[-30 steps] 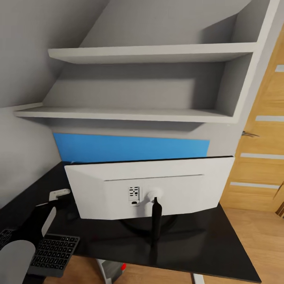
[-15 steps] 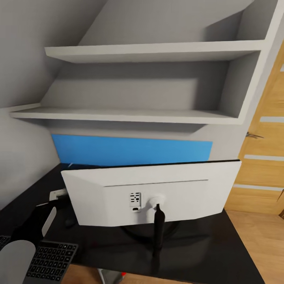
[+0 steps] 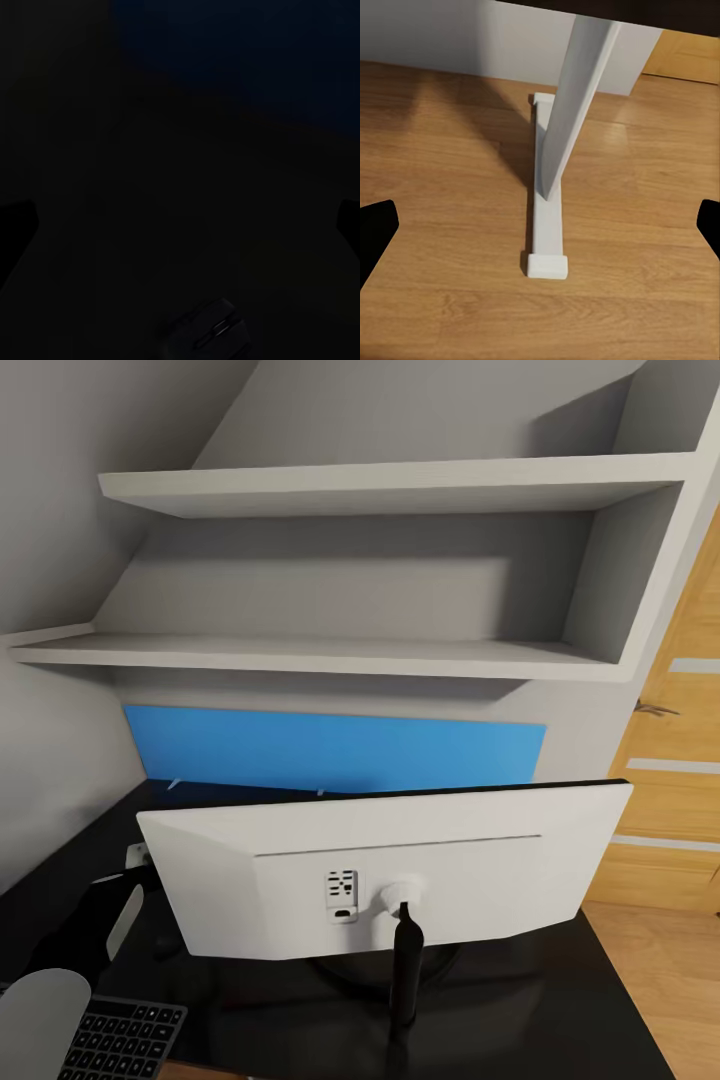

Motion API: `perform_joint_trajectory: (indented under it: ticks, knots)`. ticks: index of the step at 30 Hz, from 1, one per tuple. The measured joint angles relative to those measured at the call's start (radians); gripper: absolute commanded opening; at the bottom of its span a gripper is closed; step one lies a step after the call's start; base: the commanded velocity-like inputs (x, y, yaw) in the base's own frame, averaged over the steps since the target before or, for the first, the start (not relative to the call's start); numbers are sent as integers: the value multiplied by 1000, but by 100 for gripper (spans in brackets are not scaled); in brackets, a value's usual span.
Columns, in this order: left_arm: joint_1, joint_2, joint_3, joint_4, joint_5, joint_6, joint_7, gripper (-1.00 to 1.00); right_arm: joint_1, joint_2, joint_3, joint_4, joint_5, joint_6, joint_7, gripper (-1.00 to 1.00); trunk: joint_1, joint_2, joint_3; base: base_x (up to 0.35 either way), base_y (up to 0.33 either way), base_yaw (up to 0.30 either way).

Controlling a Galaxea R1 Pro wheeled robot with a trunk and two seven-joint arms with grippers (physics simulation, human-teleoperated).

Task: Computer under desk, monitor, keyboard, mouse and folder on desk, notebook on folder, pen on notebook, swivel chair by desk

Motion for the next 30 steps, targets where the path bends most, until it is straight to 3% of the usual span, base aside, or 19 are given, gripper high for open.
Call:
perform_joint_trajectory:
  ticks: [12,18,30]
  knots:
    - [0,-1,1,8,1,-2,0,100,0,0,0,0,0,0,0,100,0,0,0,4,0,0]
    - [0,-1,2,54,2,-9,1,100,0,0,0,0,0,-1,-1,100,0,0,0,0,0,0]
    - [0,-1,3,149,4,-148,3,100,0,-2,0,0,0,-2,-1,100,0,0,0,0,0,0]
